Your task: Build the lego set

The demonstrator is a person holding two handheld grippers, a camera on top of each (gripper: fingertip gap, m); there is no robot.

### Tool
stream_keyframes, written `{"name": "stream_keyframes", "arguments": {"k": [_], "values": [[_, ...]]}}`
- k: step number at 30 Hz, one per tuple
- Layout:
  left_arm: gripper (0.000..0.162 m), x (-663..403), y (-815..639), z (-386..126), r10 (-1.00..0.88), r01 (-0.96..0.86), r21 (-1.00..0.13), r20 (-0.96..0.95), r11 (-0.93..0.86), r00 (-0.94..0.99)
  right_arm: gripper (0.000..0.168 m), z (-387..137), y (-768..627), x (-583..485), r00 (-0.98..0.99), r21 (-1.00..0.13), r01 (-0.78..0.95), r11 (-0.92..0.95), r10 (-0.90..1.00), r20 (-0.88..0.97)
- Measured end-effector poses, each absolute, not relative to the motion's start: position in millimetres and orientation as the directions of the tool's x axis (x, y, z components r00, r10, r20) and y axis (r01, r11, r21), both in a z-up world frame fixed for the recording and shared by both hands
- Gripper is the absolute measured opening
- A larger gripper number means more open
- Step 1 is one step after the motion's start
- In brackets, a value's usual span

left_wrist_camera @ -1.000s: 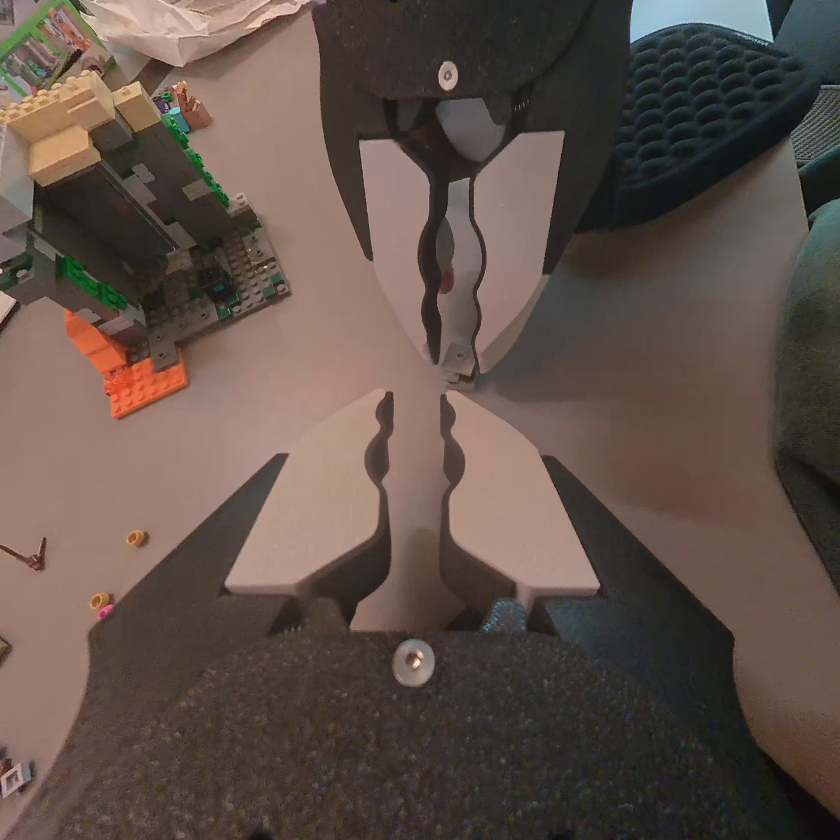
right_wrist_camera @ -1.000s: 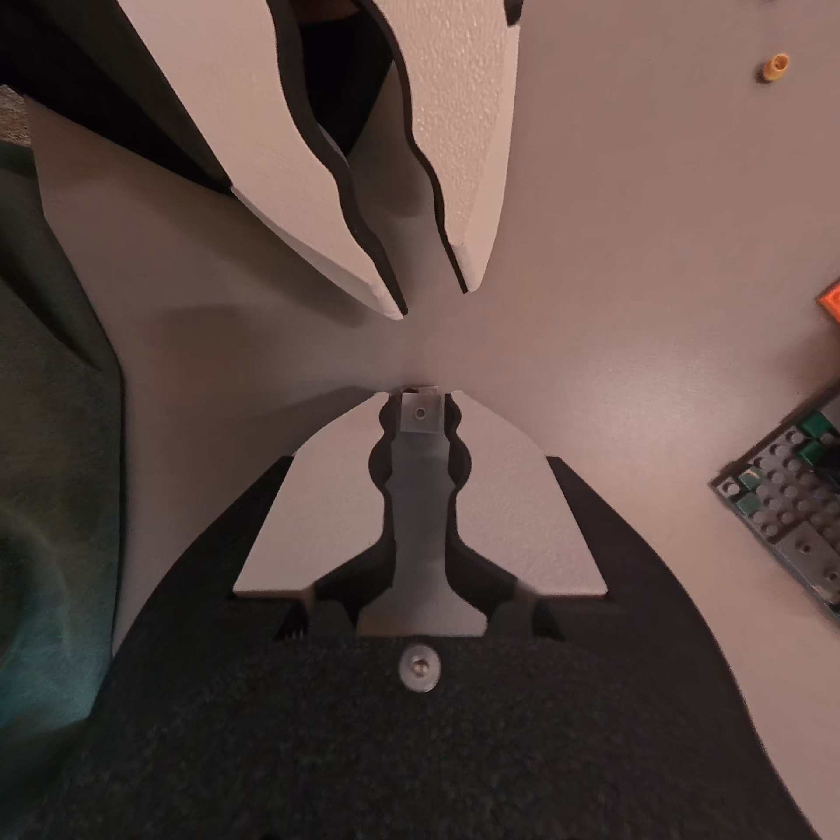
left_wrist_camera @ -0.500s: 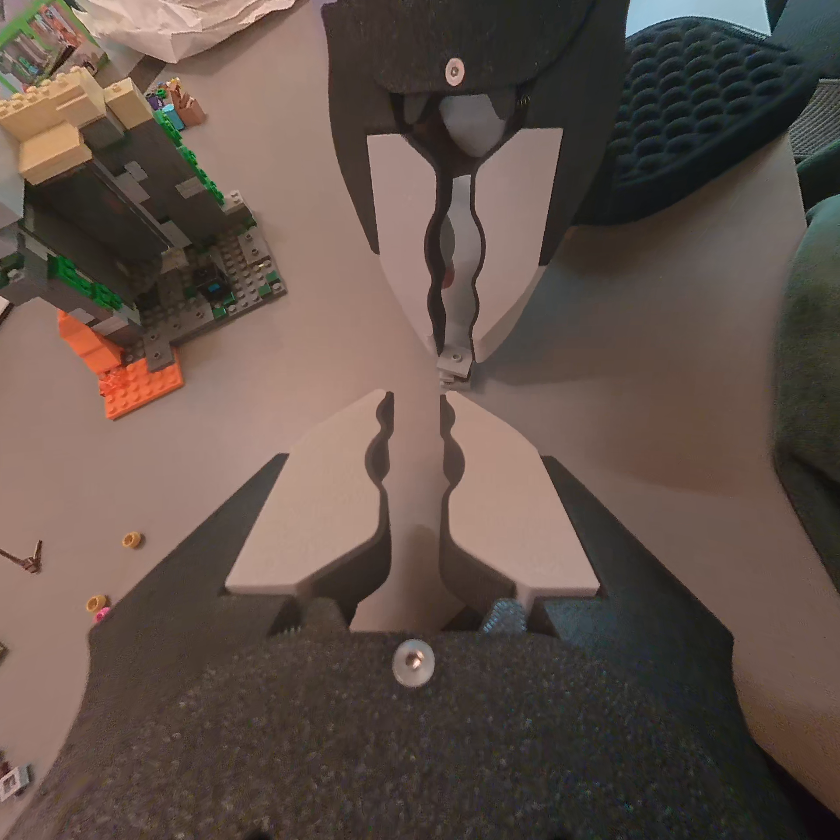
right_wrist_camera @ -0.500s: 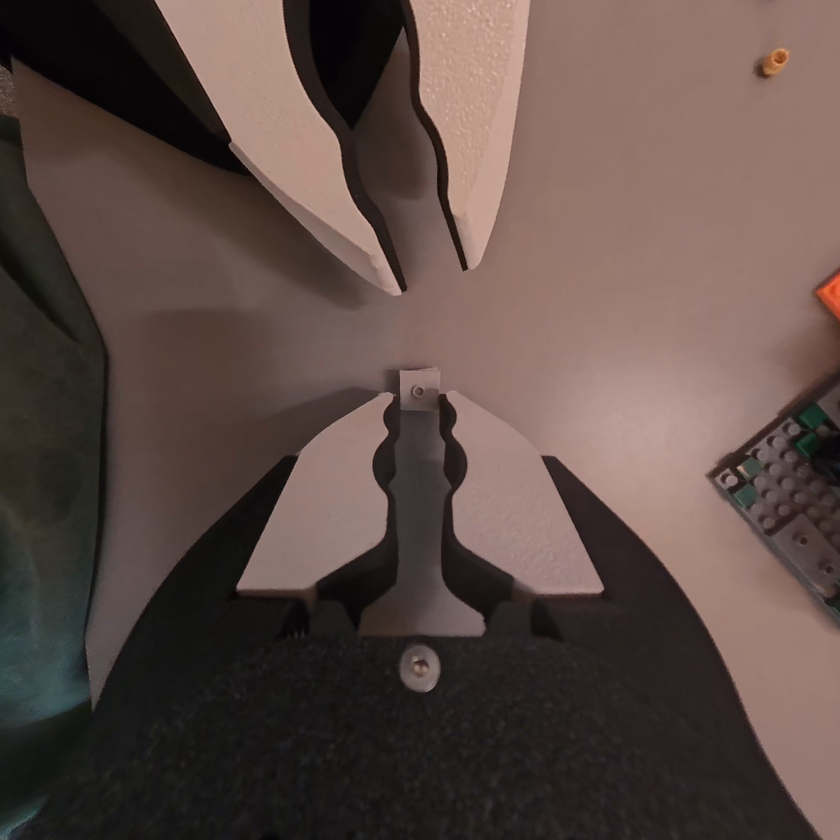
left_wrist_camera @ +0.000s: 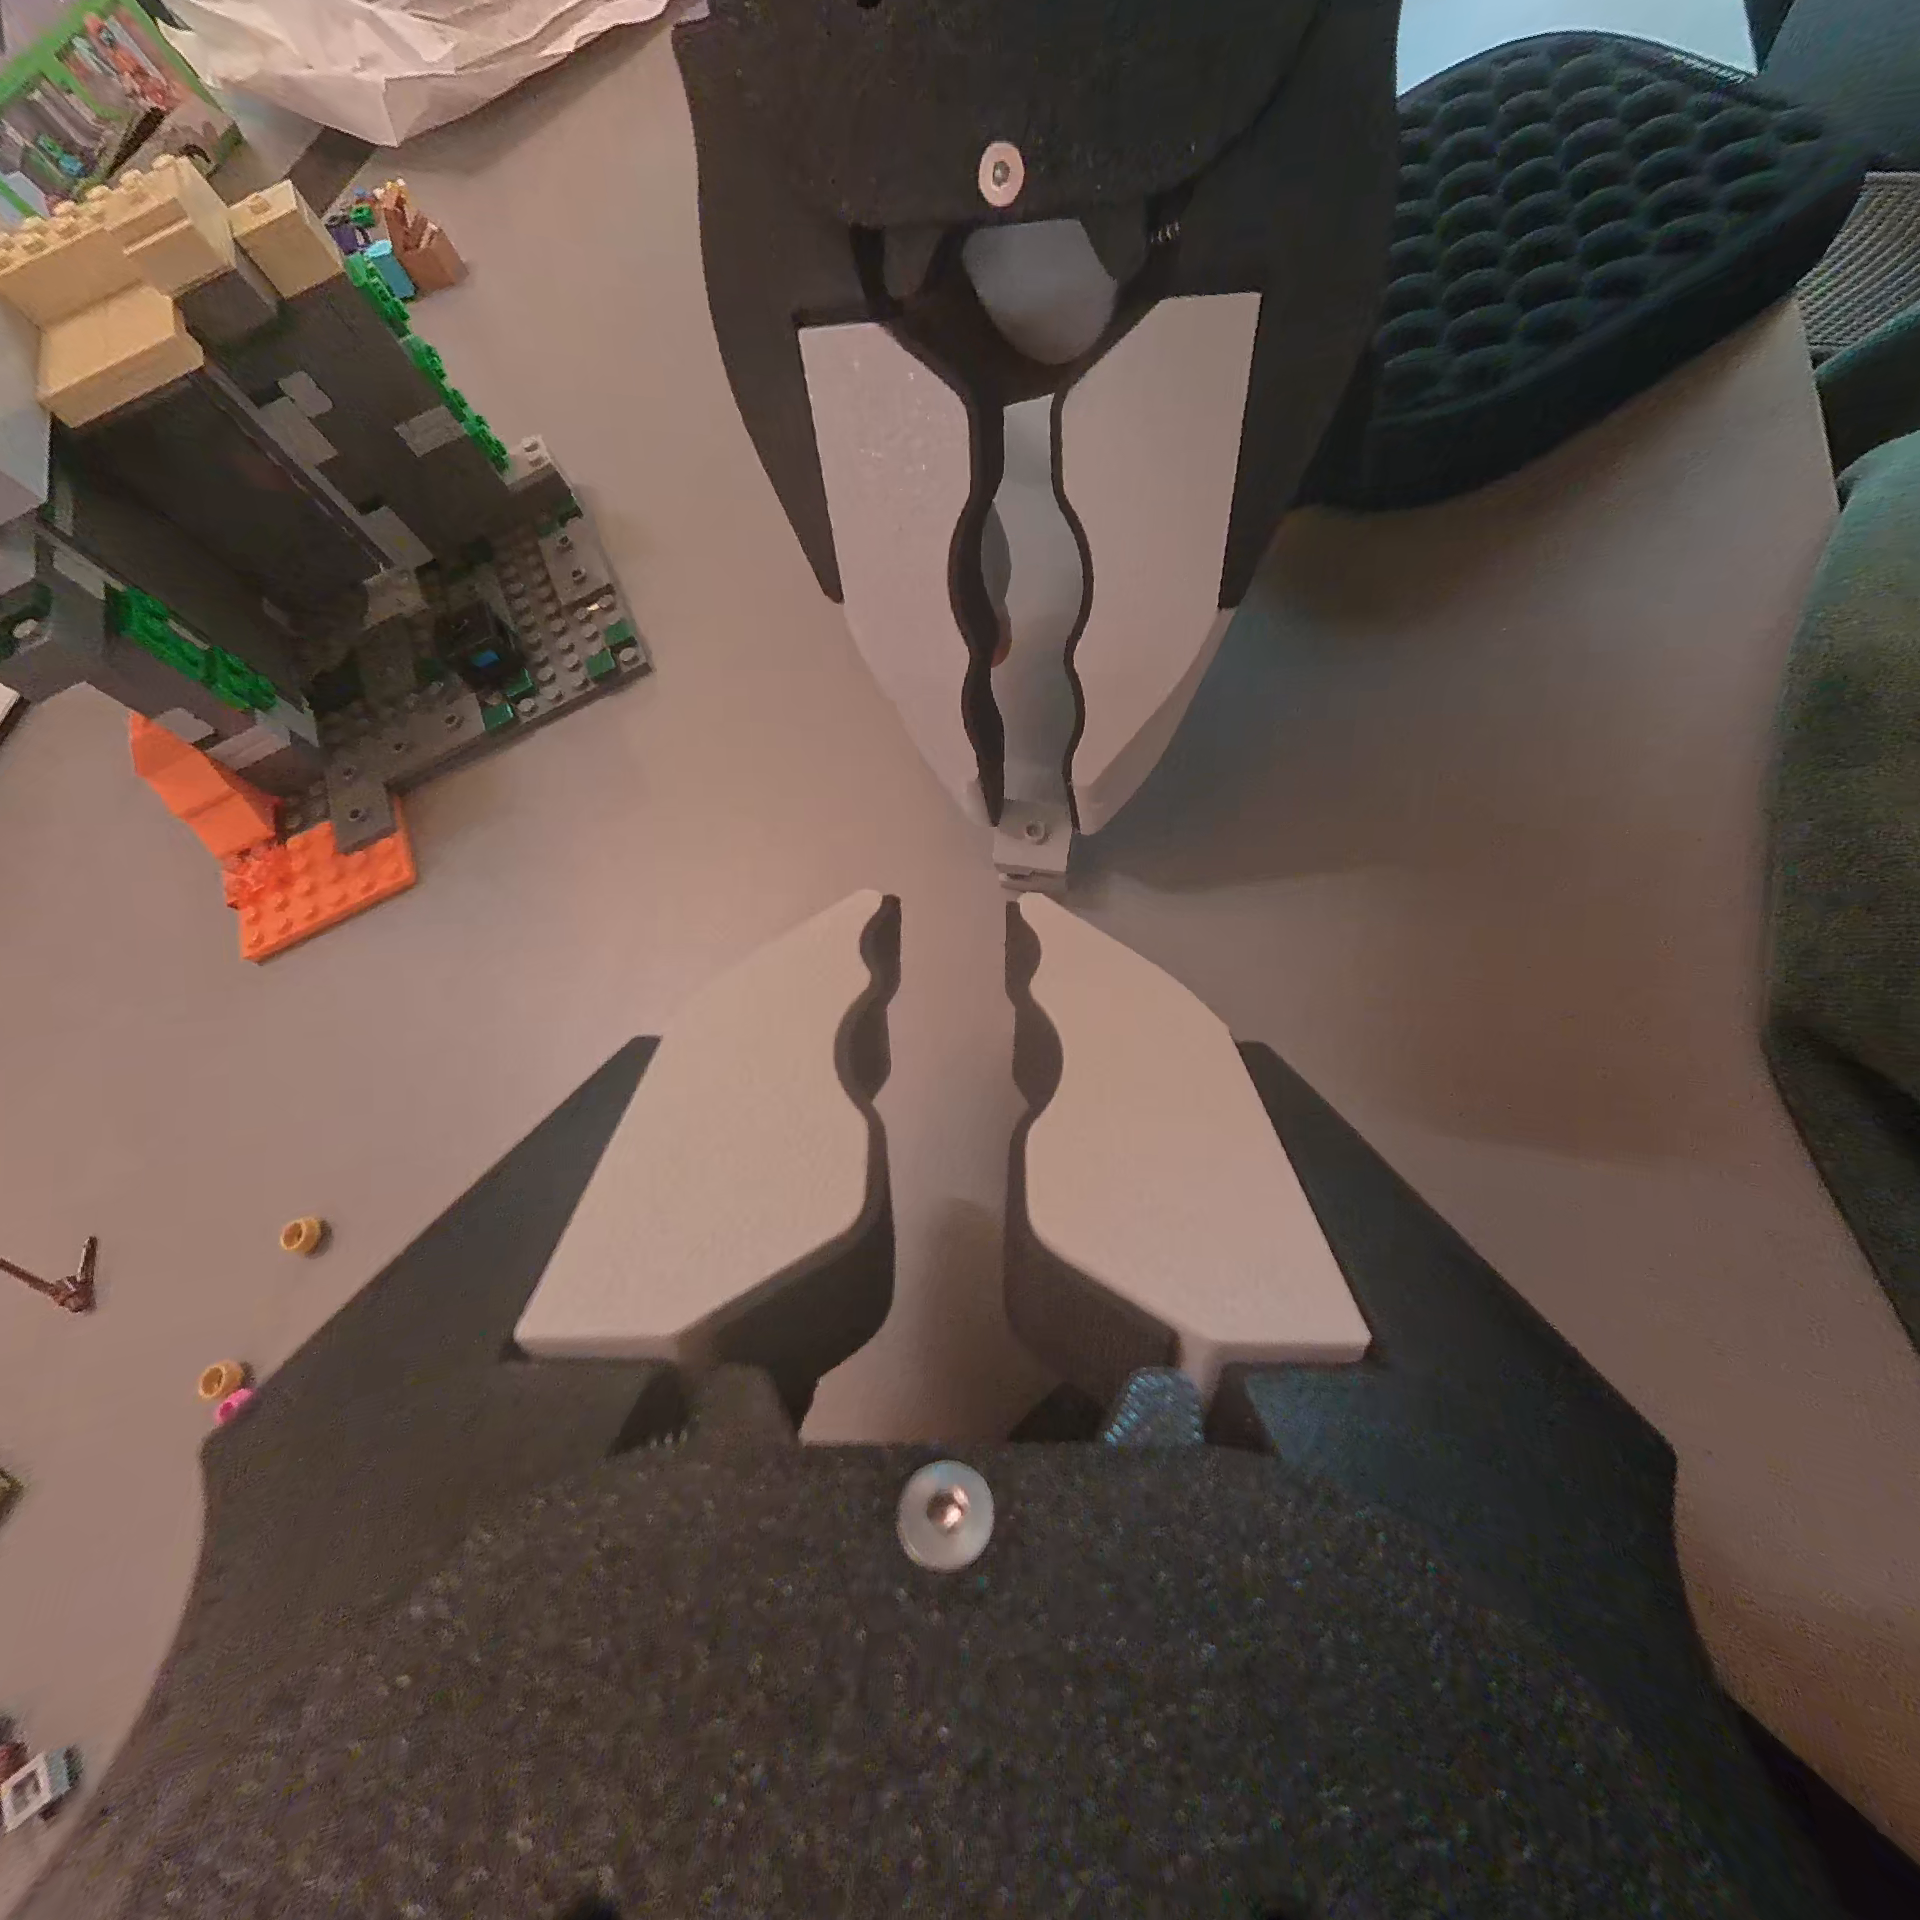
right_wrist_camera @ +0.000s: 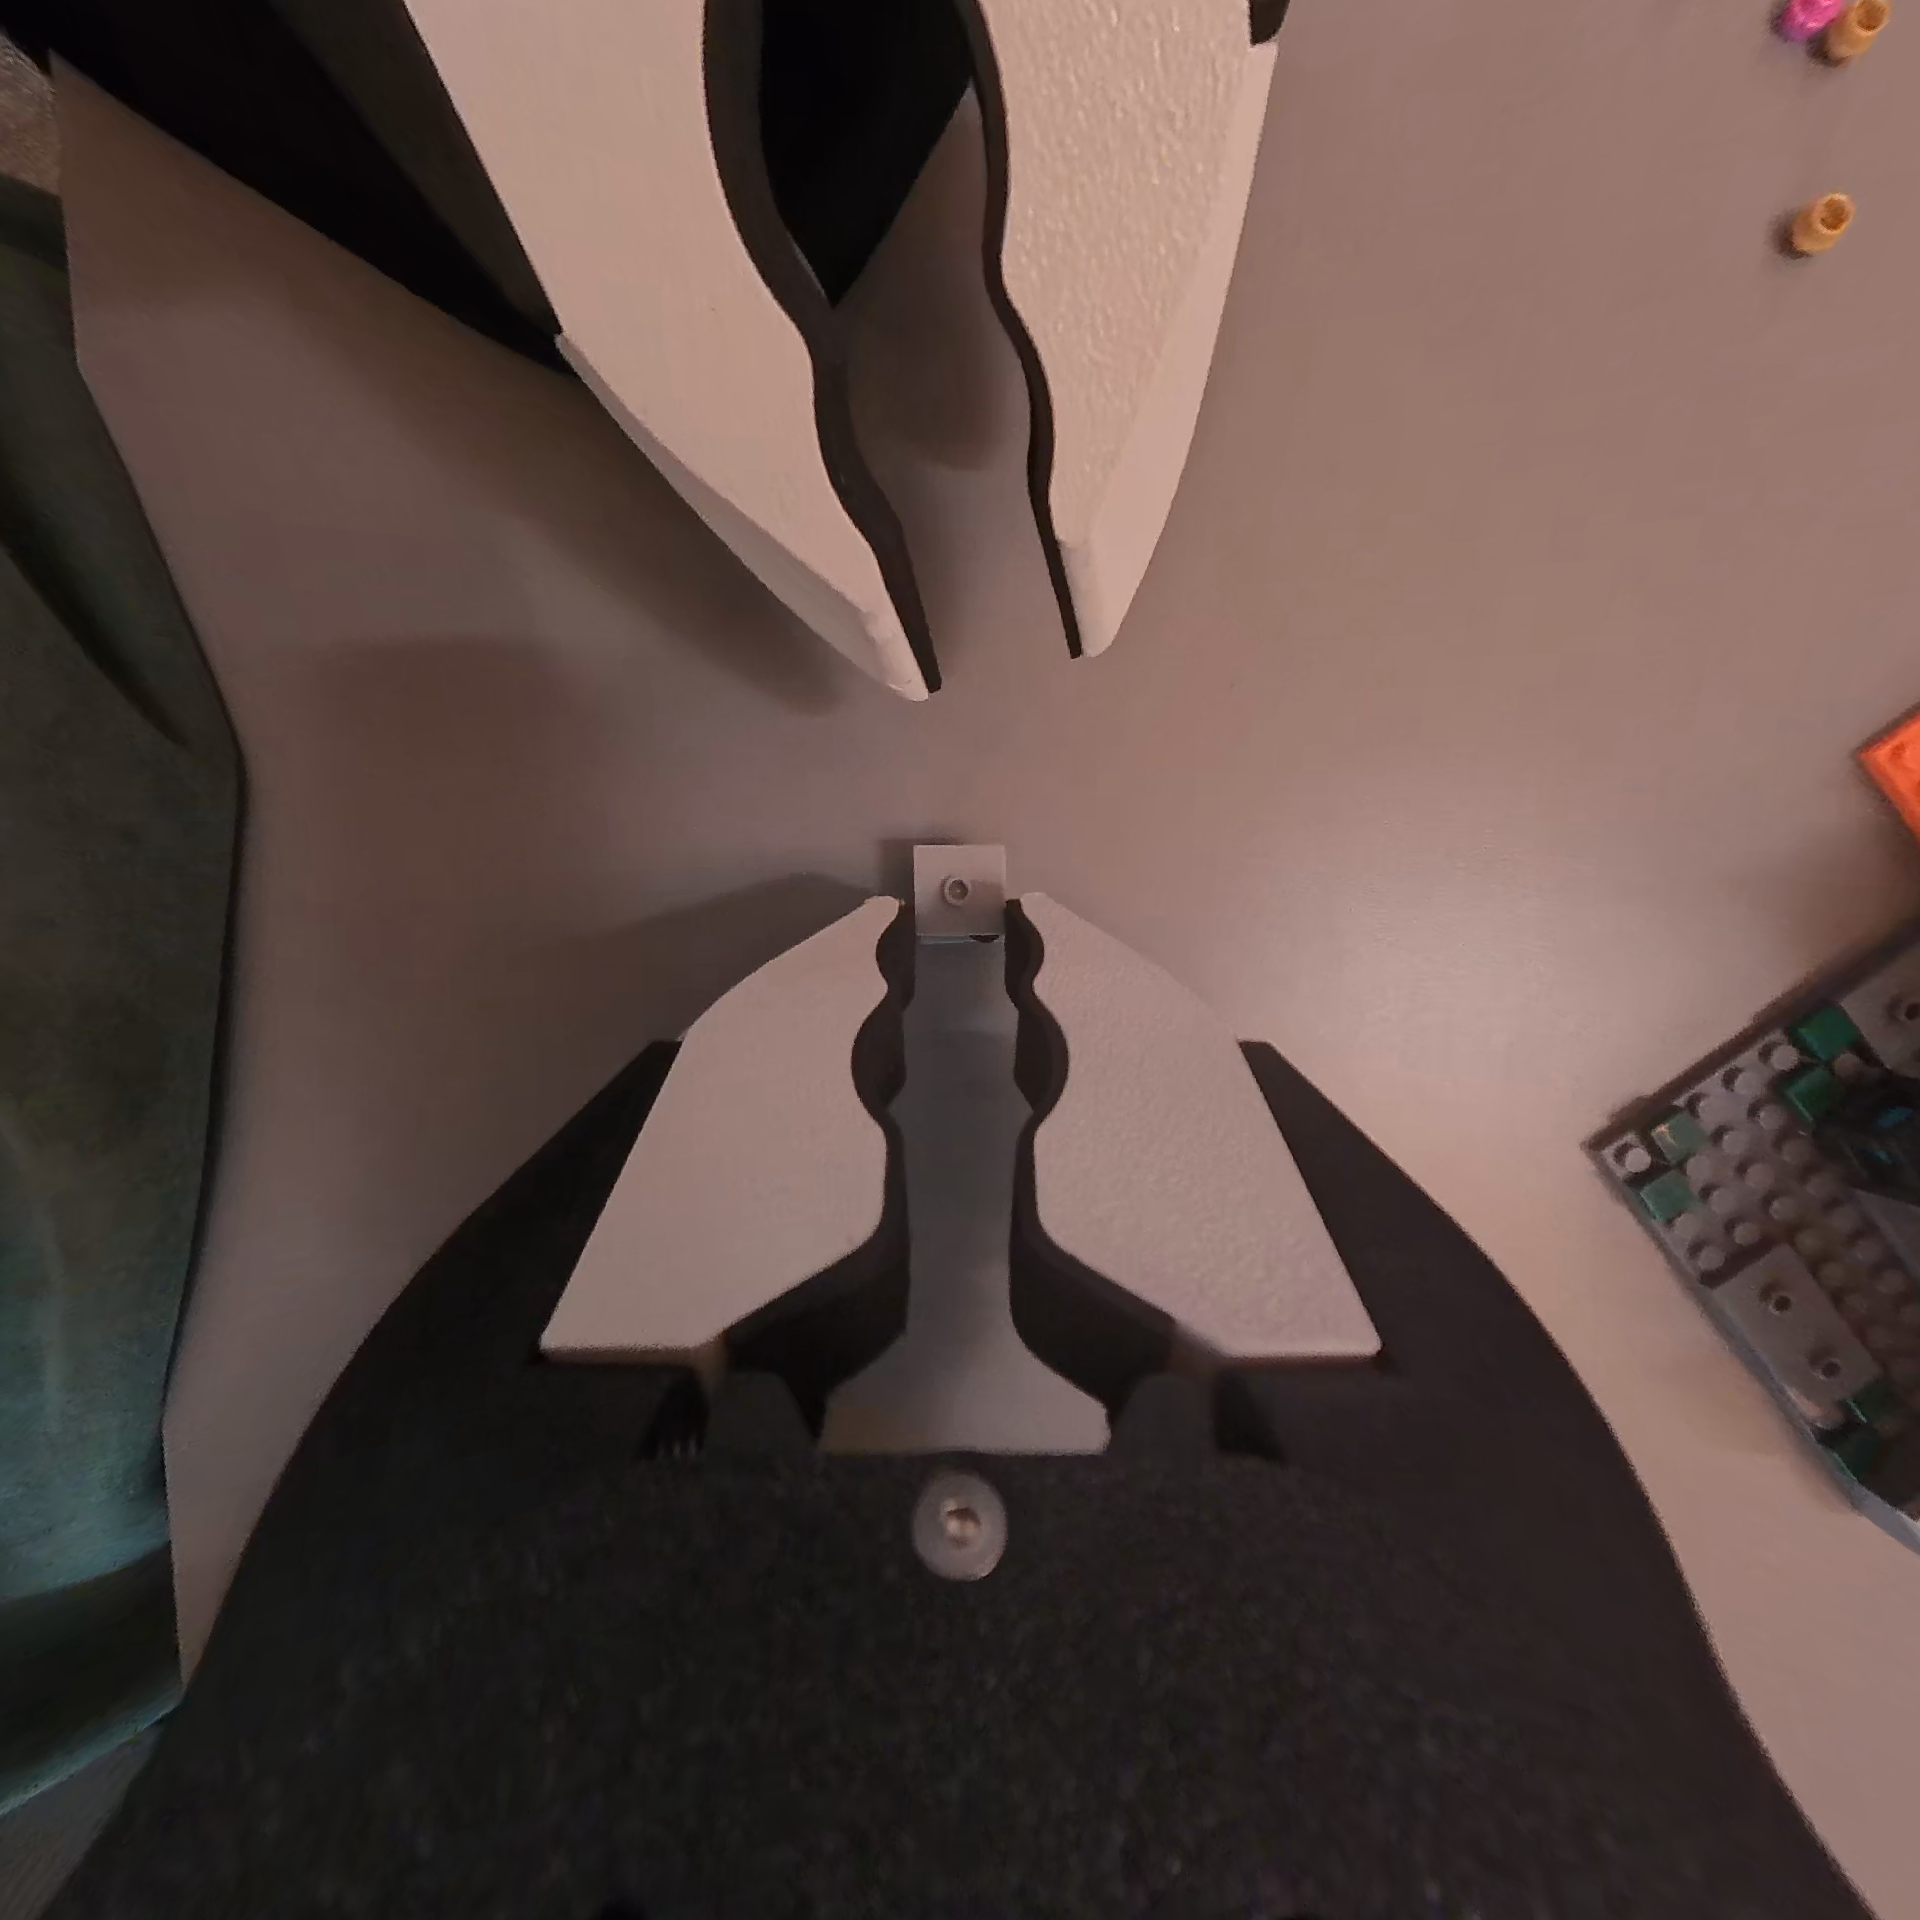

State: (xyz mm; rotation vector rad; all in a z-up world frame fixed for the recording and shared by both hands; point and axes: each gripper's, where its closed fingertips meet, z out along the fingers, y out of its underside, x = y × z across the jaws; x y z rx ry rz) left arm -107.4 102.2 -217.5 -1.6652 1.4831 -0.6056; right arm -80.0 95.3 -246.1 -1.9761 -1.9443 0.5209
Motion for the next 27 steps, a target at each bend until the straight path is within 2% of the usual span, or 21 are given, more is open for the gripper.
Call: {"name": "stream_keyframes", "arguments": {"k": [8,15,27], "values": [[0.019,-107.4,101.7,-218.3,-0.969,-0.584,-0.812,-0.158,0.016,0.193,0.018,-246.0,95.4,-78.8,0.006,-0.472,0.881,-0.027,0.999,-0.046],[0.019,-107.3,101.5,-219.0,-0.969,-0.587,-0.809,-0.157,0.016,0.191,0.024,-240.9,94.1,-82.0,0.009,-0.533,0.846,-0.025,0.999,-0.032],[0.018,-107.2,101.6,-218.9,-0.969,-0.588,-0.809,-0.156,0.014,0.191,0.021,-255.8,97.7,-79.4,0.019,-0.508,0.86,-0.035,0.999,-0.037]]}}
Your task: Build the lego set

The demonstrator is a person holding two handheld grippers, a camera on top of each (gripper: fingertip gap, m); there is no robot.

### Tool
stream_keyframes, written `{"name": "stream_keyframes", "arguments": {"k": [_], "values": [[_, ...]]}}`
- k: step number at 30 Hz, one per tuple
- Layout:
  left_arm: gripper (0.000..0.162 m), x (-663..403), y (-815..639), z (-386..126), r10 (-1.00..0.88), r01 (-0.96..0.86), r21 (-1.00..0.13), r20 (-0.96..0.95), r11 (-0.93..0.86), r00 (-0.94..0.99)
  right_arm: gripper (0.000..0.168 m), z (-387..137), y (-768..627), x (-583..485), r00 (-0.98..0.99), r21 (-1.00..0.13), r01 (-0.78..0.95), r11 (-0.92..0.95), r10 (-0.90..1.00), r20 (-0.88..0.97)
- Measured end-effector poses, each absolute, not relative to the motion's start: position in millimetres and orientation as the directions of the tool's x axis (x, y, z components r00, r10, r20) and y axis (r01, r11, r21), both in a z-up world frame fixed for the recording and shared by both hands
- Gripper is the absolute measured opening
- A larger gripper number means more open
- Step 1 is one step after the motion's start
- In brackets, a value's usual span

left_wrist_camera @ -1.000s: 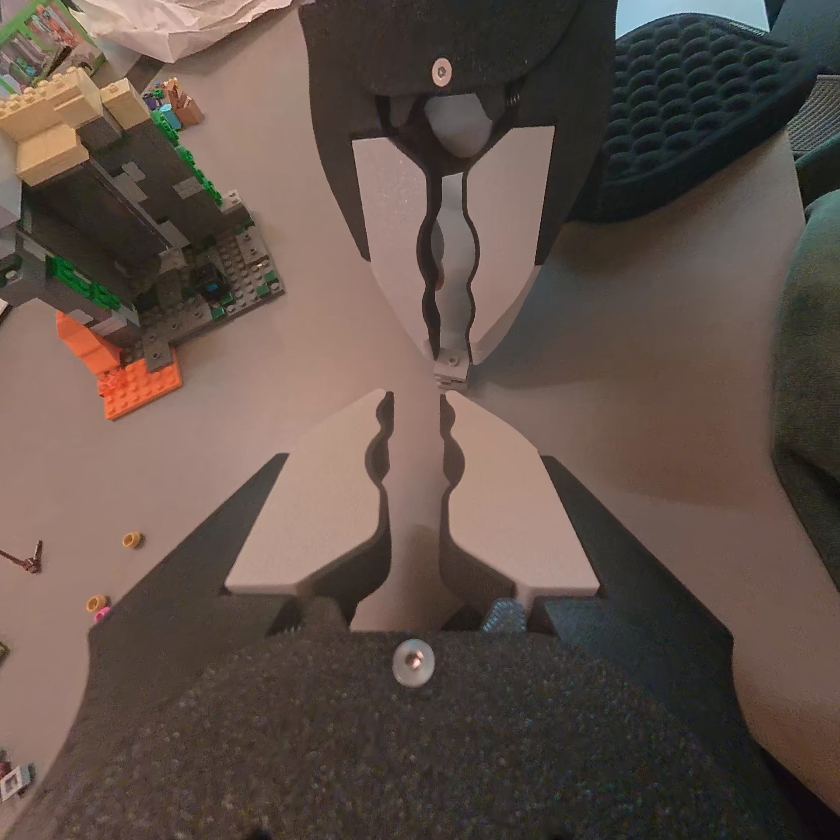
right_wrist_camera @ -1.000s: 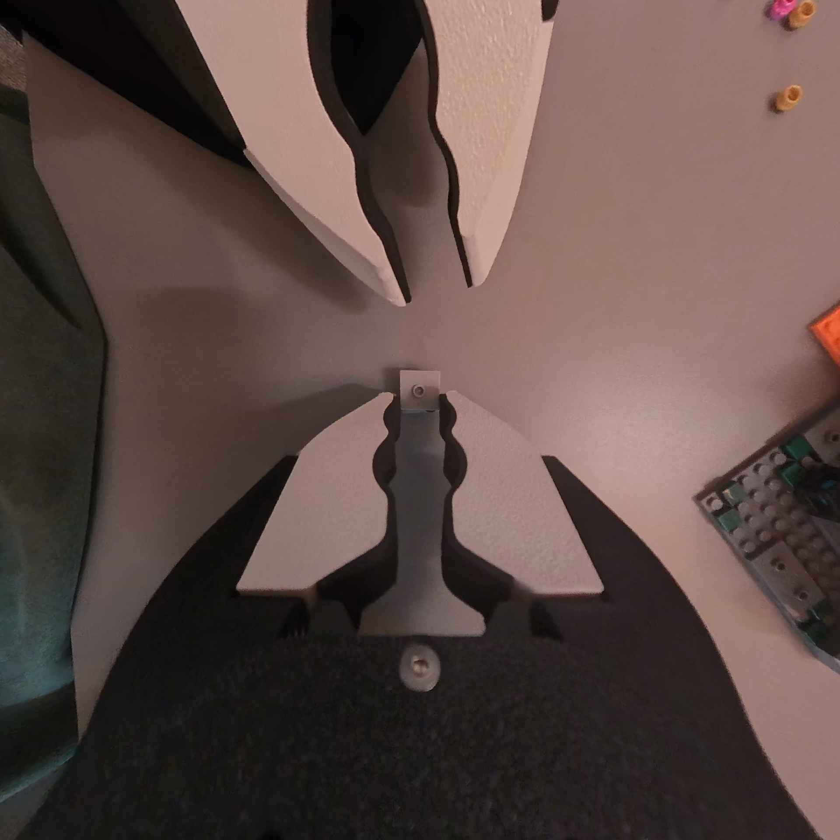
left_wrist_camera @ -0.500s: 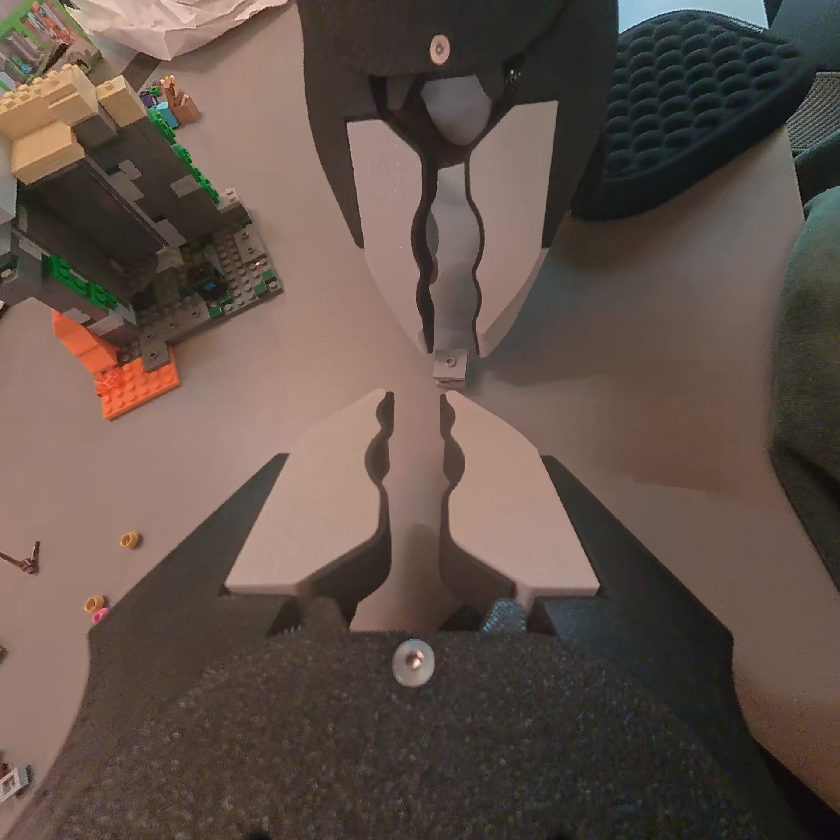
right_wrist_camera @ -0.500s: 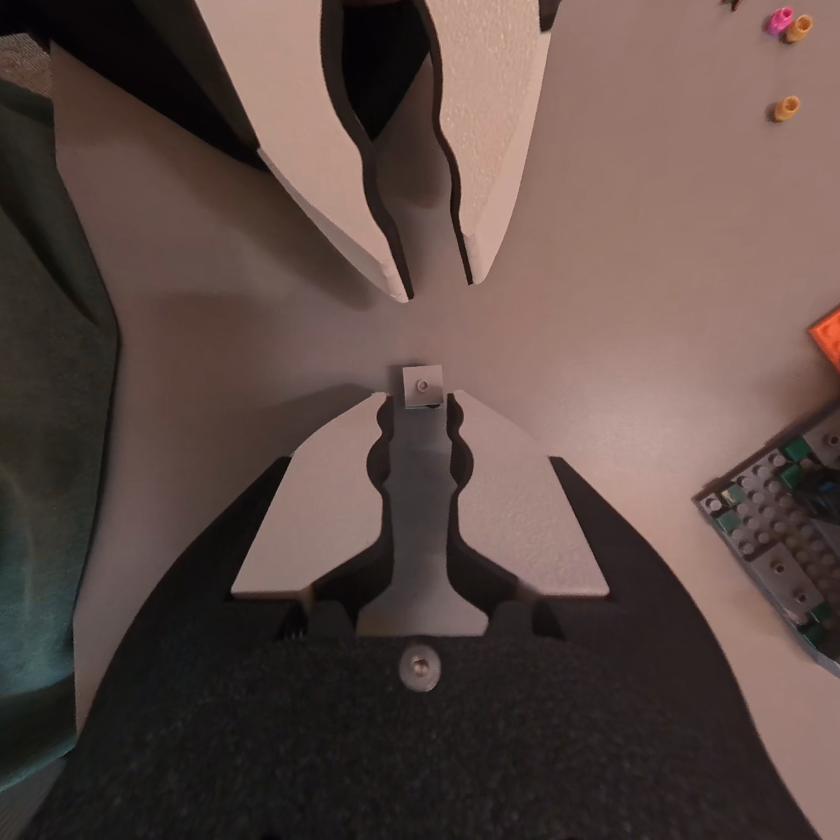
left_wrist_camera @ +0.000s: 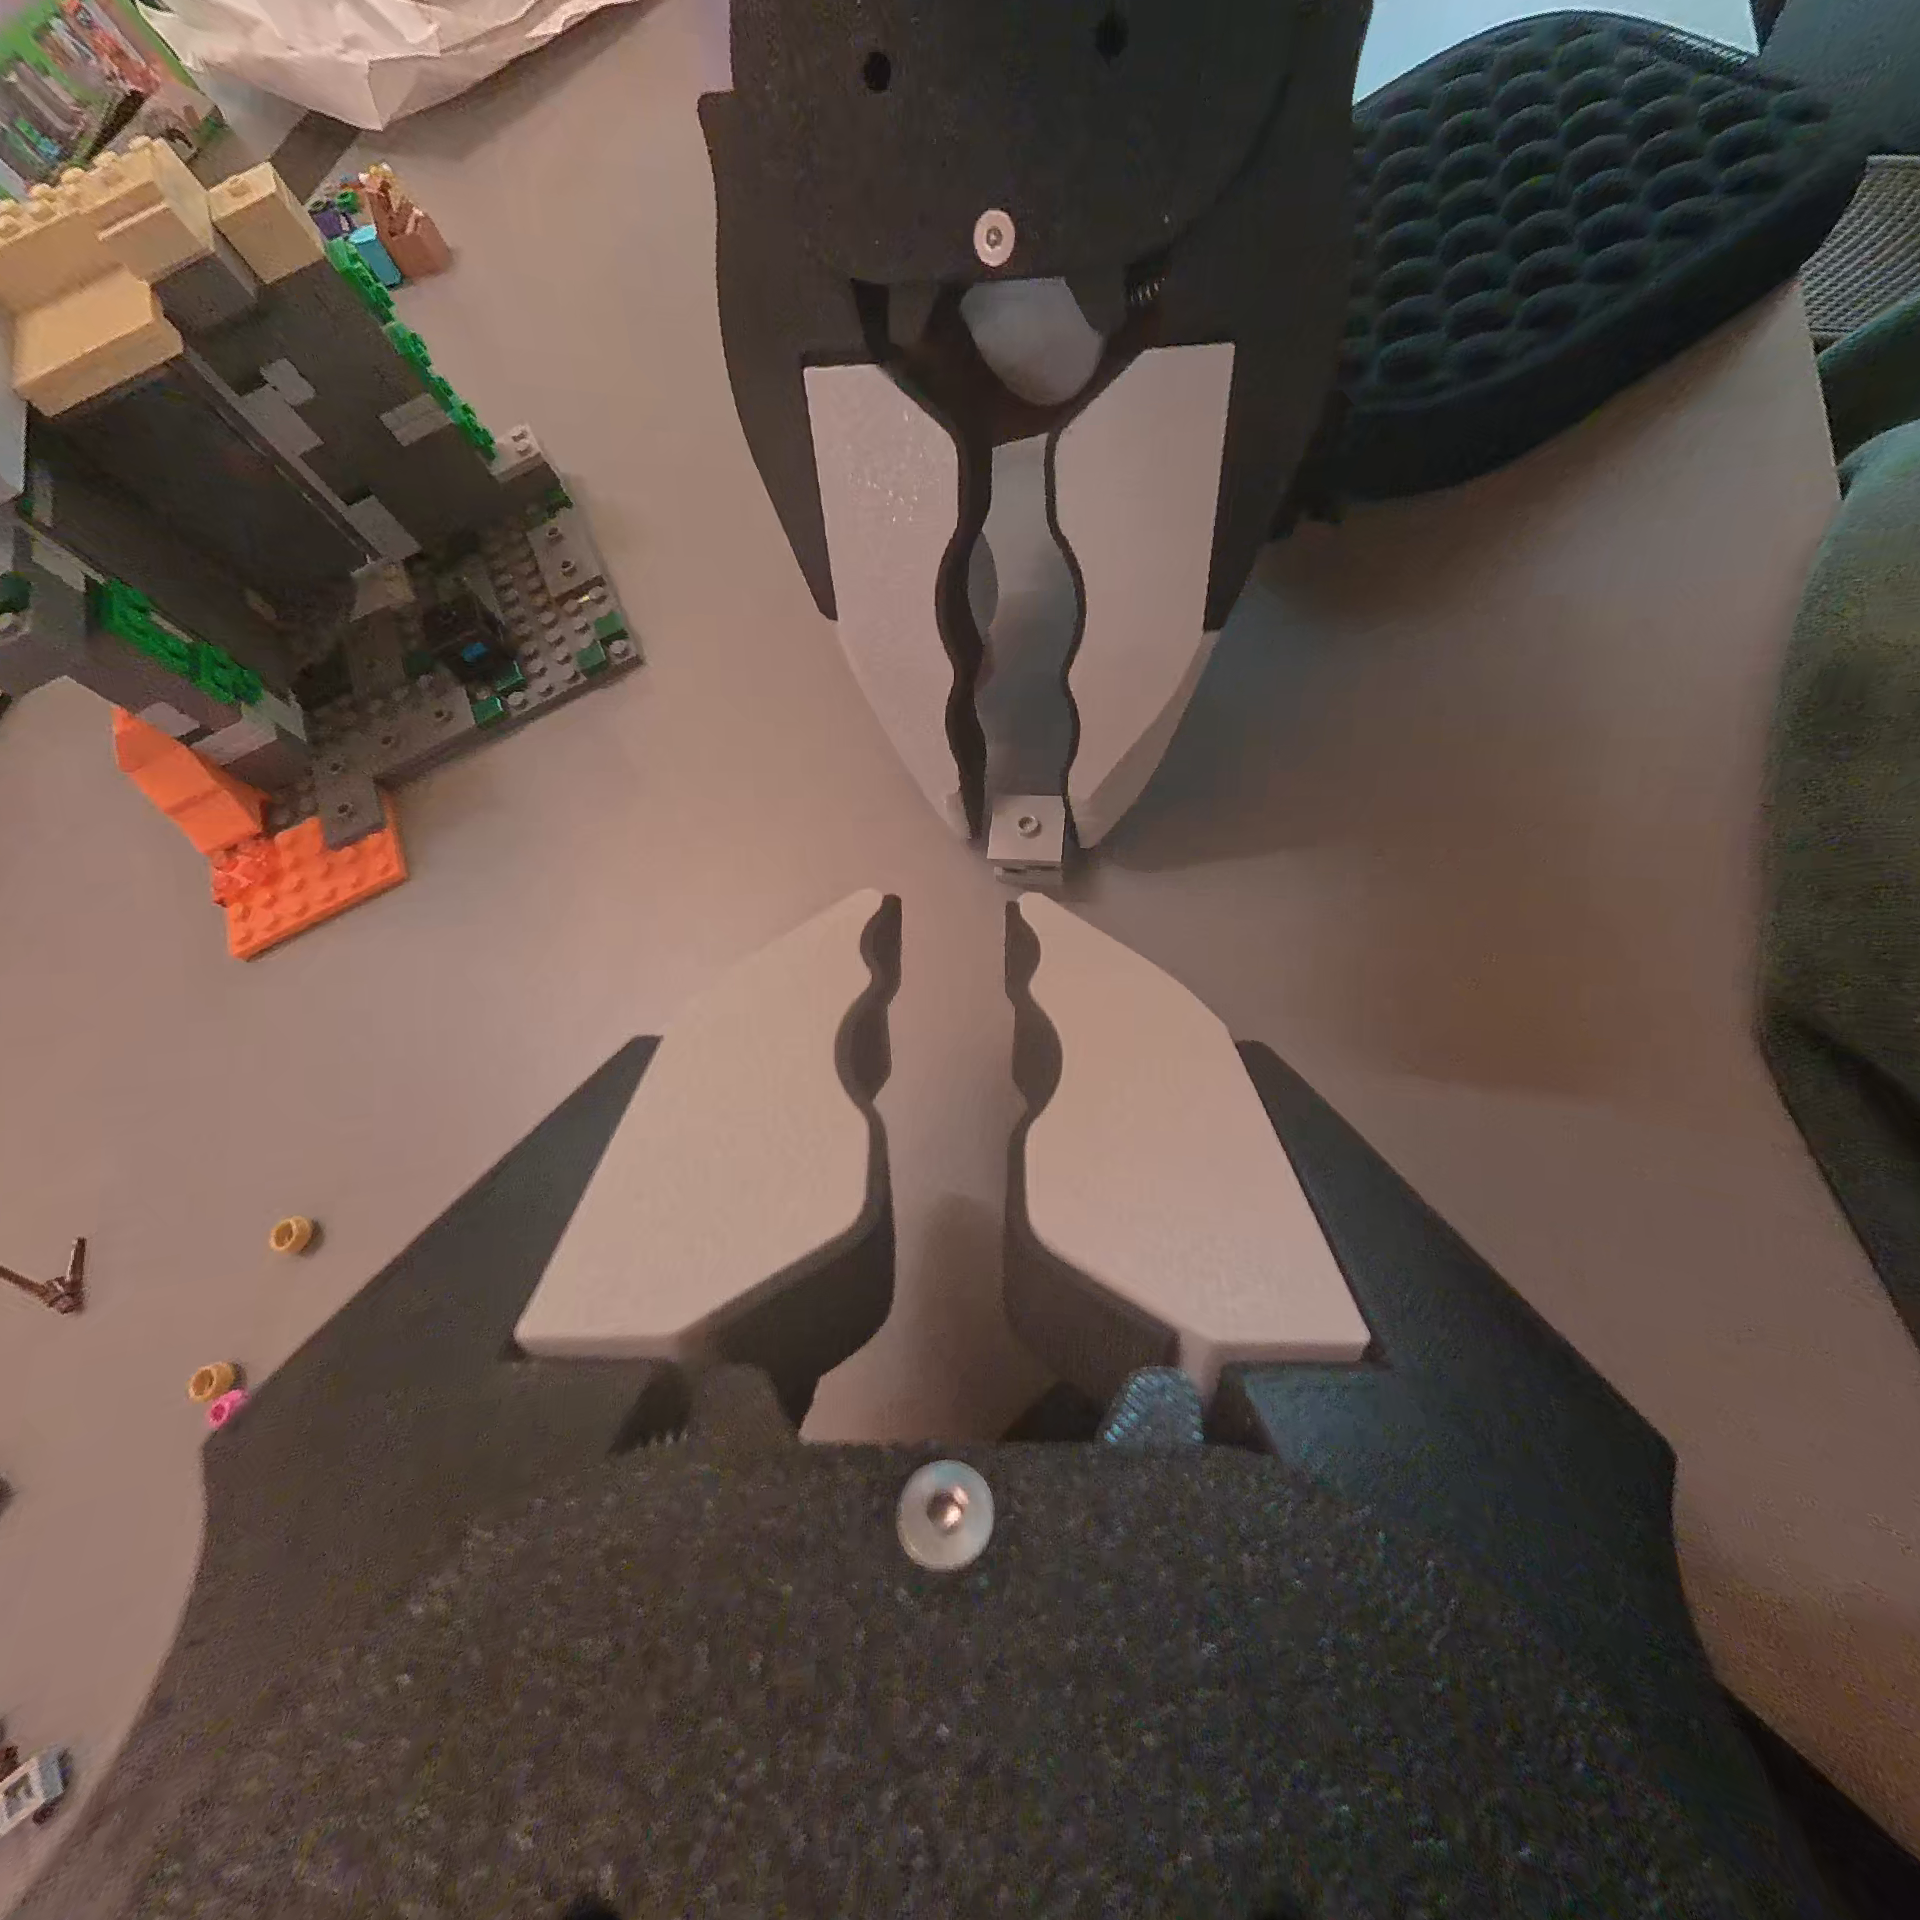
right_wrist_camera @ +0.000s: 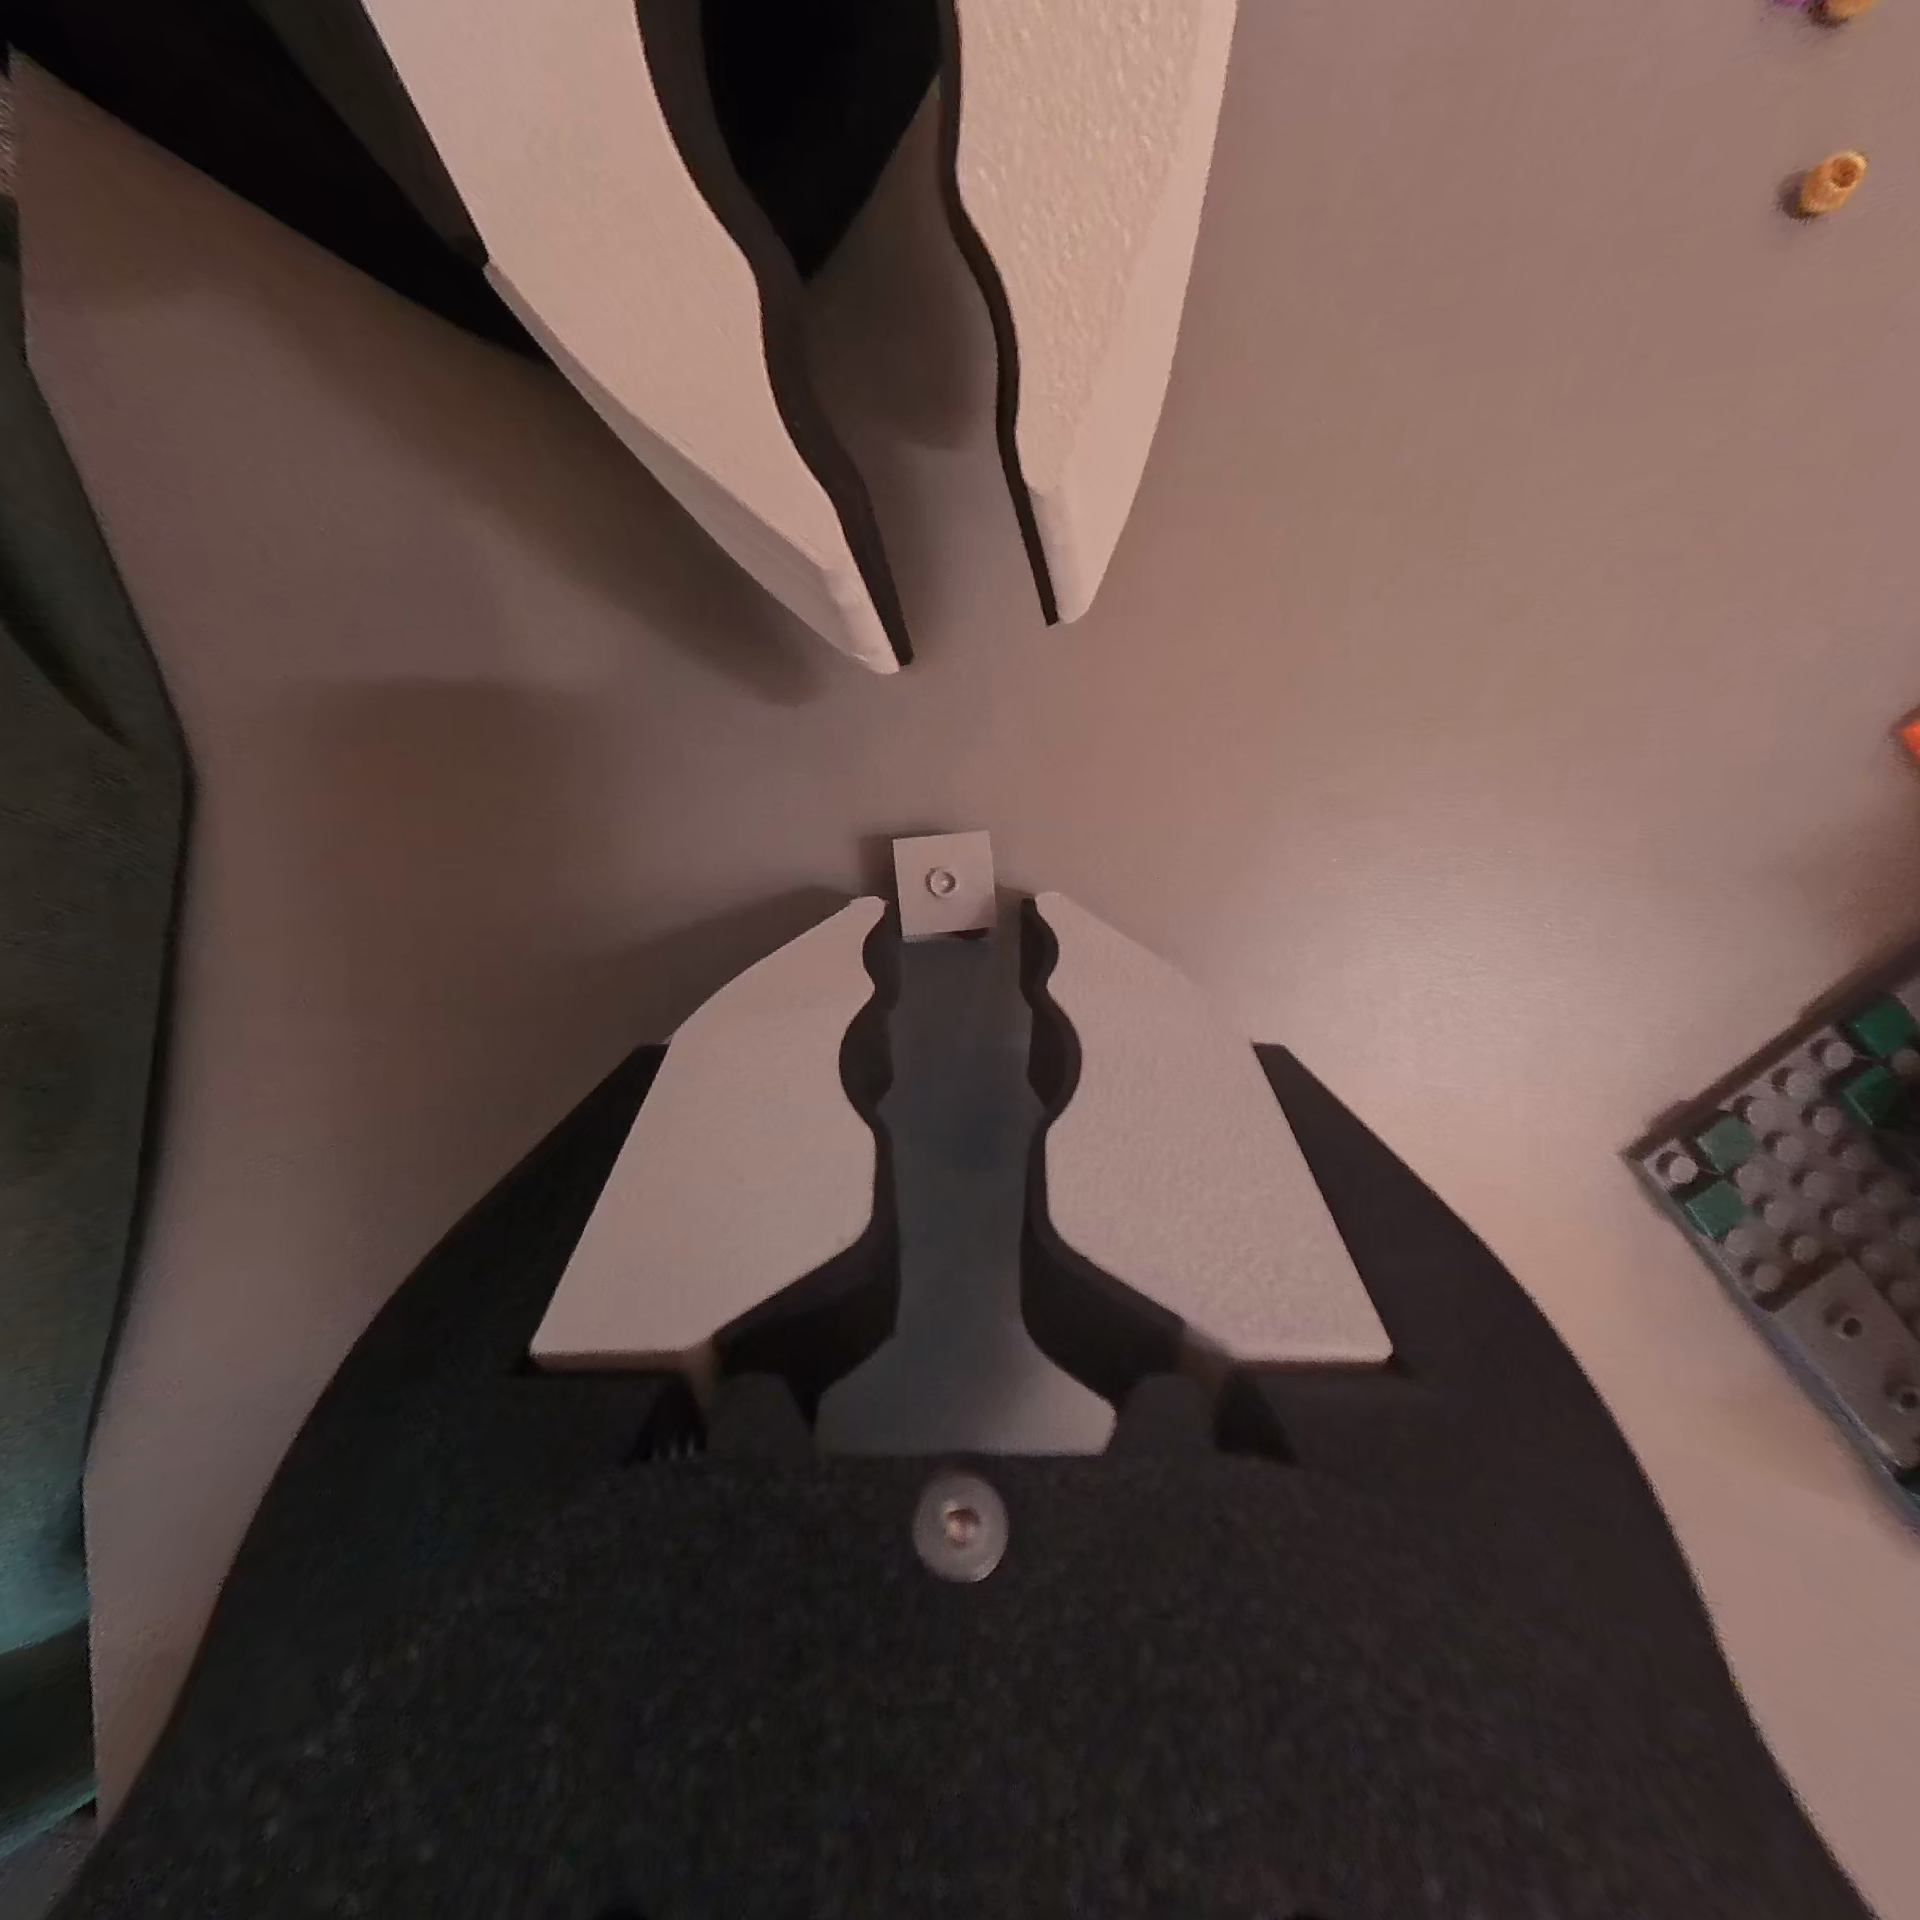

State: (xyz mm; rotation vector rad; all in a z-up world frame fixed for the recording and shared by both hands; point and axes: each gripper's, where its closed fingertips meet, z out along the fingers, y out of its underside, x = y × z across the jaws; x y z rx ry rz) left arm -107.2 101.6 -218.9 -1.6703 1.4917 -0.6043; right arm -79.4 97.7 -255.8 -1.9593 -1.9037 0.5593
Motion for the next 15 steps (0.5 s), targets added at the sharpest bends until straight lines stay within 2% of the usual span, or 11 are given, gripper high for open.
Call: {"name": "stream_keyframes", "arguments": {"k": [15], "values": [[0.018,-107.2,101.6,-219.3,-0.969,-0.59,-0.807,-0.156,0.014,0.19,0.021,-252.5,95.9,-81.1,-0.001,-0.515,0.857,-0.009,1.0,-0.02]]}}
